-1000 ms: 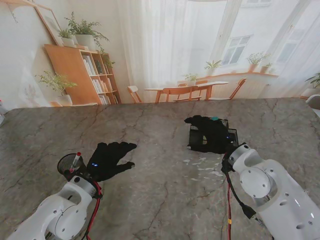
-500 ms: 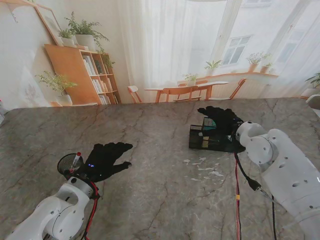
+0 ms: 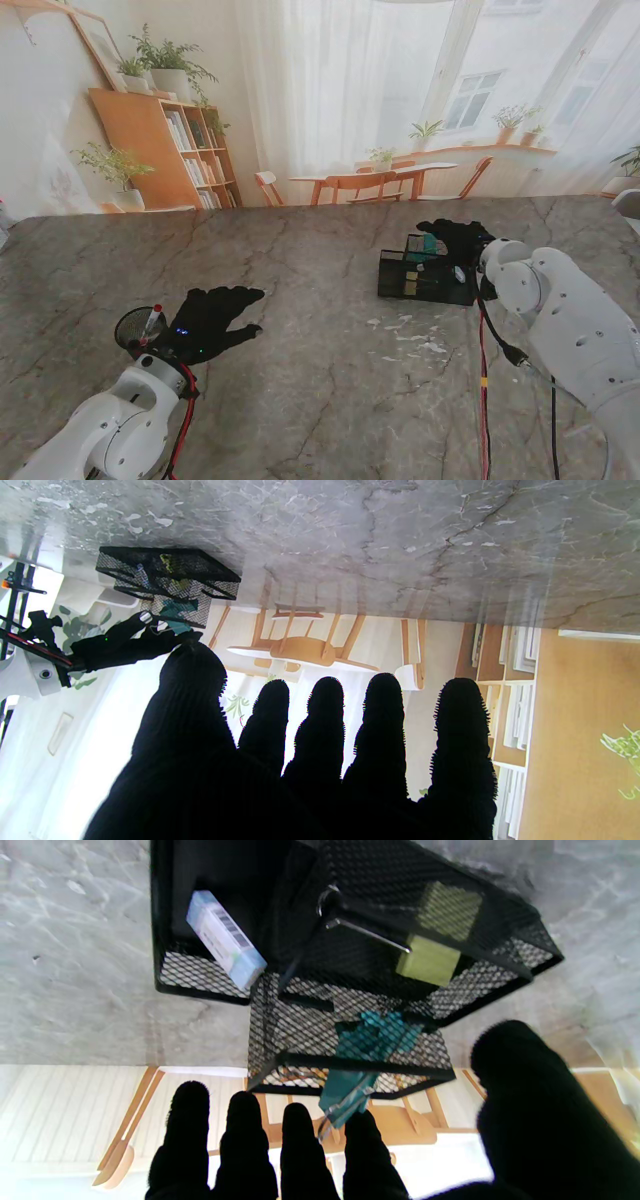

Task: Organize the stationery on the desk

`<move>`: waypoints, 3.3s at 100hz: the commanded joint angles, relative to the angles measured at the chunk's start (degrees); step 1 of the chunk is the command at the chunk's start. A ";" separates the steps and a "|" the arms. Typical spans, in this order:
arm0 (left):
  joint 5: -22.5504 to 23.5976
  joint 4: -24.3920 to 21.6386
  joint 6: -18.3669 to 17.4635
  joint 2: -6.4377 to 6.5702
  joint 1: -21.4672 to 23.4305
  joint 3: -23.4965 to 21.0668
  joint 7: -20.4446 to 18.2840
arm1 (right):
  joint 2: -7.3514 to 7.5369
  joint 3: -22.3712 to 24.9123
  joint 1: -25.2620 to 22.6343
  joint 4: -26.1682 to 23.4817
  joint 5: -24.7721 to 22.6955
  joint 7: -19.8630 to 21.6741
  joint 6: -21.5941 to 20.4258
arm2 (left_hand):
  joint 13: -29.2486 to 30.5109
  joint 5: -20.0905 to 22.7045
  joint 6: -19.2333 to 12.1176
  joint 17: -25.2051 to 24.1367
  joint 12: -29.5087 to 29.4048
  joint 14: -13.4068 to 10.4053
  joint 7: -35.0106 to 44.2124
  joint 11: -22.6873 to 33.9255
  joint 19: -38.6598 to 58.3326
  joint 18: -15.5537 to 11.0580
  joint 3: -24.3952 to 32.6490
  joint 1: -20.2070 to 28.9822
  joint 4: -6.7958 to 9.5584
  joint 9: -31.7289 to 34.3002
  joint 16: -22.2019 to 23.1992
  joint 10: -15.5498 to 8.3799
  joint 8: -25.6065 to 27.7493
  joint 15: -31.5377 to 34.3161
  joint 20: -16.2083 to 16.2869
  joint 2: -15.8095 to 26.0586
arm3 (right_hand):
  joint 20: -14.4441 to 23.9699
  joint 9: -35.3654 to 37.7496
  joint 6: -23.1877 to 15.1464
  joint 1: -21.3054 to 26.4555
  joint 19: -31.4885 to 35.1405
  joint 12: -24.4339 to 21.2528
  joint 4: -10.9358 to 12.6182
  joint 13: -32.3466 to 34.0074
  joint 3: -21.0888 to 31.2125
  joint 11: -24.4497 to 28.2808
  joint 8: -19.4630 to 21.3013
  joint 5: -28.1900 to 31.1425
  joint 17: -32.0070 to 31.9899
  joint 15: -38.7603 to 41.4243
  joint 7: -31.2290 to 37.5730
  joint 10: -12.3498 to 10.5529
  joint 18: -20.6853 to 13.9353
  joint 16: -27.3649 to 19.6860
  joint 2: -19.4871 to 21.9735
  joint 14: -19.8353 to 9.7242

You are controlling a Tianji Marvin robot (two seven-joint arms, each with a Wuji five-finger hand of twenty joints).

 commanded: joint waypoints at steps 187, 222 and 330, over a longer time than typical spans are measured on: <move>-0.07 0.00 0.60 -0.46 1.38 -0.27 2.47 | -6.37 -21.79 4.80 7.06 19.22 -13.29 -21.67 | 2.60 2.07 1.12 1.58 0.60 -0.56 1.25 0.39 4.16 -2.40 -0.22 0.48 -3.24 0.93 1.62 -0.35 1.65 1.66 3.31 5.44 | -4.51 50.66 -6.95 28.66 25.79 9.61 -6.81 45.08 17.29 22.50 -2.50 29.61 54.86 37.56 48.68 -7.34 -8.41 4.80 -15.98 -7.30; -0.17 -0.14 0.57 -0.56 1.82 -0.59 3.12 | -4.94 -20.76 3.40 2.42 16.61 -10.44 -19.27 | 2.65 2.11 1.12 1.56 0.62 -0.51 1.26 0.39 4.17 -2.39 -0.20 0.48 -3.24 0.97 1.66 -0.26 1.69 1.67 3.30 5.50 | 3.67 36.34 -1.62 11.74 30.36 5.62 -0.82 36.23 19.15 25.79 10.78 26.82 44.57 43.01 29.29 -3.40 0.81 7.79 -13.96 -3.85; -1.48 0.43 -0.39 -0.53 0.21 1.30 2.30 | -3.55 2.07 -17.60 -27.69 10.45 -9.67 -4.64 | -2.93 -3.23 2.26 -3.13 -0.39 0.34 -1.31 -1.07 -1.36 -0.66 -0.31 -0.96 -3.25 -3.10 -0.66 -0.14 0.41 -1.58 0.91 4.70 | 7.10 19.00 1.25 1.70 12.29 2.65 0.96 14.49 -3.75 1.85 11.44 11.76 12.74 14.67 12.11 1.32 7.64 3.37 7.70 1.13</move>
